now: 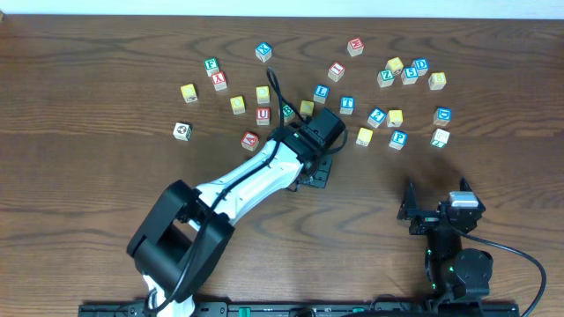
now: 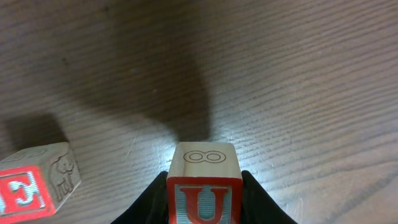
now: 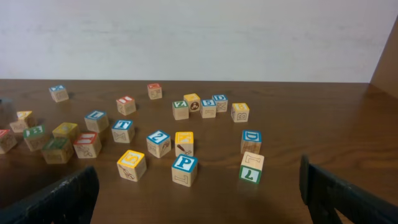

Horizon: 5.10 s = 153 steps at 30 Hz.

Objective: Spell out NEURIPS

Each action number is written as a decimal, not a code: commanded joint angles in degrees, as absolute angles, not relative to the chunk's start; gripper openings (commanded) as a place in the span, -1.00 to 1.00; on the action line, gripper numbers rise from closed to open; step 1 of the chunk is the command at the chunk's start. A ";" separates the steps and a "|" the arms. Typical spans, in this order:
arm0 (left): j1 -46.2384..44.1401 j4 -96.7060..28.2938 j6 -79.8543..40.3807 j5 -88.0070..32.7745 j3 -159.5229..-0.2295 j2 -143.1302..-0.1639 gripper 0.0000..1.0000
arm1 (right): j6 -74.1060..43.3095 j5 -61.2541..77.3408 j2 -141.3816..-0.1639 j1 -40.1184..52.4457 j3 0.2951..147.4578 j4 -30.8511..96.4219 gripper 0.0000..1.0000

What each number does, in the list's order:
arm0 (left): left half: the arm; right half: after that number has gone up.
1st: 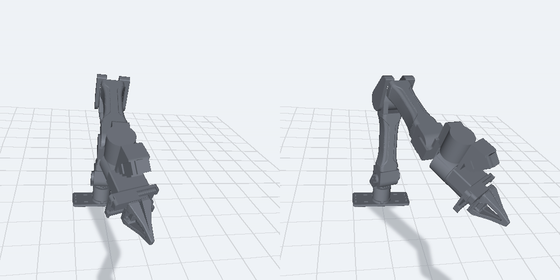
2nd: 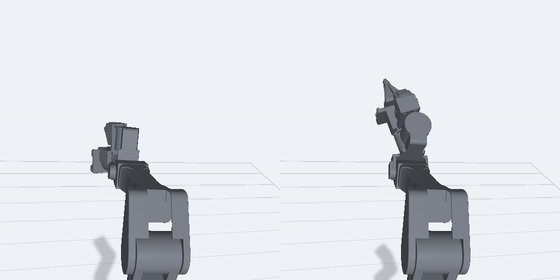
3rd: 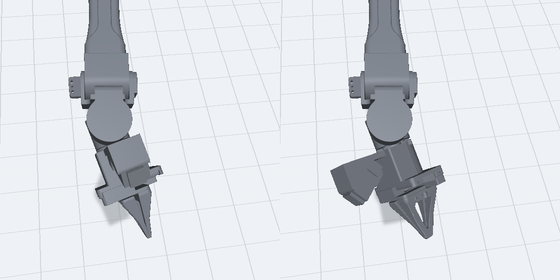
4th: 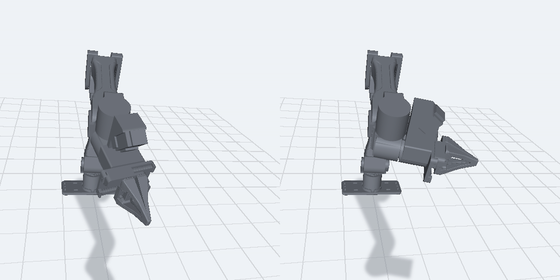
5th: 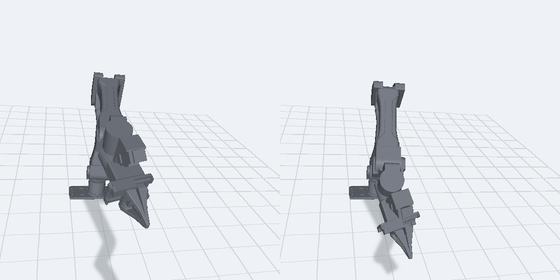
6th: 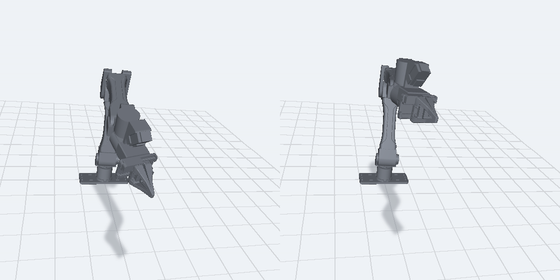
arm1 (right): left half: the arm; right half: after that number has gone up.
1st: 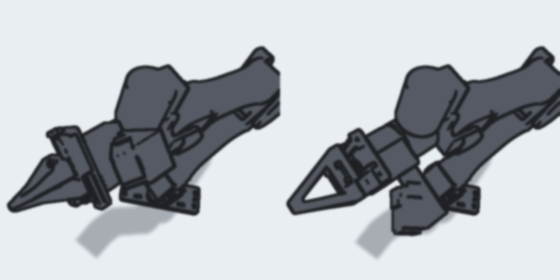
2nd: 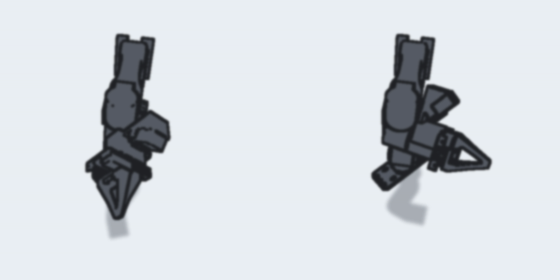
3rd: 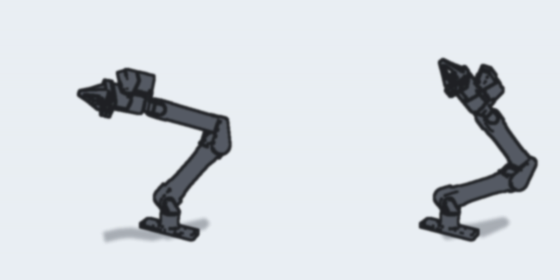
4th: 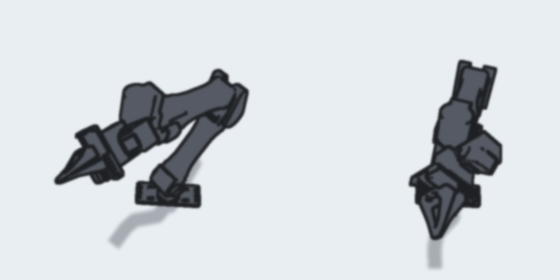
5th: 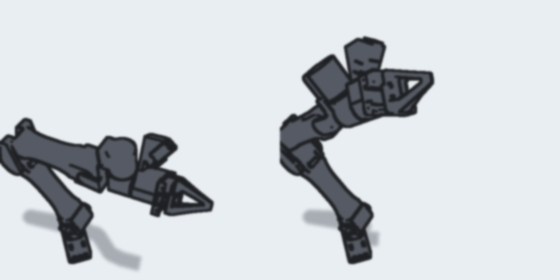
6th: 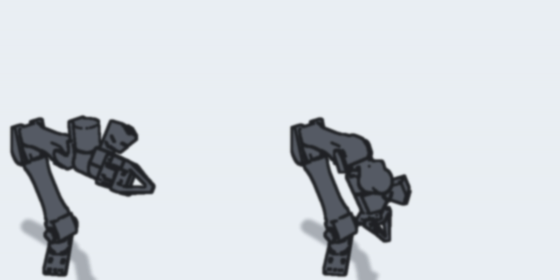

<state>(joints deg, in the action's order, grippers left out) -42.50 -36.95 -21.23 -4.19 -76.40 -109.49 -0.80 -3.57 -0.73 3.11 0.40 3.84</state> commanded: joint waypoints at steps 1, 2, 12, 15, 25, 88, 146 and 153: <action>-42.46 -36.80 -23.49 -1.39 -75.92 -110.45 -0.79 | -0.34 -3.46 -0.49 2.70 0.32 4.05 0.99; -42.46 -36.84 -23.51 -0.49 -75.92 -110.54 -0.78 | -0.34 -3.46 -0.49 2.72 0.32 4.05 0.99; -42.46 -37.30 -24.14 4.27 -75.85 -111.04 -0.79 | -0.34 -3.46 -0.49 2.70 0.32 4.05 0.98; -42.46 -37.23 -24.14 5.50 -75.44 -111.07 -0.79 | -0.34 -3.49 -0.49 2.70 0.32 4.05 0.98; -42.28 -35.94 -24.16 8.64 -71.75 -111.13 -0.84 | -0.34 -3.46 -0.49 2.70 0.32 4.05 0.99; -39.18 -30.65 -30.39 11.18 -67.81 -111.18 -0.85 | -0.34 -3.46 -0.49 2.70 0.32 4.05 0.99; -39.29 -32.93 -32.23 13.17 -67.81 -111.18 -0.85 | -0.34 -3.46 -0.49 2.70 0.32 4.05 0.99; -39.29 -32.93 -32.23 13.19 -67.81 -111.18 -0.85 | -0.34 -3.46 -0.49 2.70 0.32 4.05 0.99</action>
<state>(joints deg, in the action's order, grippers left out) -39.53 -32.49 -31.73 12.03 -69.71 -109.93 -0.80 -3.60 -0.73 3.11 0.40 3.84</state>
